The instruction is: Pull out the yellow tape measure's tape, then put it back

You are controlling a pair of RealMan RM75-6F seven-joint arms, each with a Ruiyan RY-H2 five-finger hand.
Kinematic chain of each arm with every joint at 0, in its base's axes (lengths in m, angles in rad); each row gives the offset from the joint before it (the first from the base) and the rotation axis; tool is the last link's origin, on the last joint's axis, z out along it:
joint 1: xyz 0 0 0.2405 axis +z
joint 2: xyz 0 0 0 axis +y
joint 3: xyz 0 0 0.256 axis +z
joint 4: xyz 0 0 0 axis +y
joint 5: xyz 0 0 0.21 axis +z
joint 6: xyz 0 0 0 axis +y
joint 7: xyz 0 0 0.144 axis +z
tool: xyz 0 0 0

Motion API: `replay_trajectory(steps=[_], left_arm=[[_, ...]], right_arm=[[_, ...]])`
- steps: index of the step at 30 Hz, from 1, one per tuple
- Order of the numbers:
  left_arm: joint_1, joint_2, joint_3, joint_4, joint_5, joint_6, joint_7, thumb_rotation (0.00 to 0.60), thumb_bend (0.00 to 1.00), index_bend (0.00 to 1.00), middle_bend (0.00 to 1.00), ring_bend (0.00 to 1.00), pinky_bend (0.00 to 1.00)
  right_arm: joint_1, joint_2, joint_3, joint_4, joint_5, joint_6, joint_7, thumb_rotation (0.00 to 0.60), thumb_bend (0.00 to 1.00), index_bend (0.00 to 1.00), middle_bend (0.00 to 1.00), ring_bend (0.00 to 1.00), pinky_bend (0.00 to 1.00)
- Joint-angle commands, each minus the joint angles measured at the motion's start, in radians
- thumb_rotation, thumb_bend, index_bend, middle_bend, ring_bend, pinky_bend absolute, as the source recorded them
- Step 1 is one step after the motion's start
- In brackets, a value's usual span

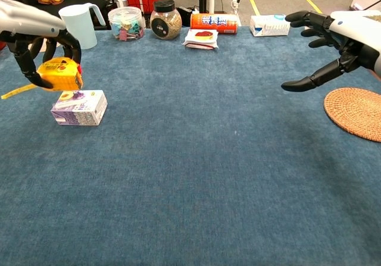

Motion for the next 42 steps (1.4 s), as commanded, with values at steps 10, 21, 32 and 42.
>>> replay_trajectory(steps=[10,21,32,42], left_arm=[[0.005,-0.046,-0.006,0.033,-0.018,-0.015,0.022,0.6,0.3,0.54,0.38,0.32,0.4],[-0.007,-0.073,-0.009,0.033,-0.057,-0.003,0.066,0.6,0.28,0.46,0.31,0.19,0.33],[-0.017,-0.088,-0.01,0.042,-0.087,-0.012,0.085,0.6,0.24,0.32,0.18,0.07,0.27],[-0.043,-0.087,0.009,0.033,-0.164,-0.029,0.118,0.6,0.19,0.1,0.01,0.0,0.17]], right_arm=[[-0.004,0.005,-0.005,-0.001,-0.004,0.014,0.011,0.6,0.18,0.0,0.04,0.01,0.07],[-0.006,0.006,-0.008,0.006,-0.001,0.012,0.042,0.6,0.18,0.0,0.05,0.02,0.07],[-0.008,0.008,-0.006,0.006,0.004,0.018,0.049,0.6,0.2,0.0,0.05,0.03,0.07],[-0.006,0.005,-0.008,0.004,0.005,0.023,0.042,0.6,0.2,0.0,0.05,0.03,0.07]])
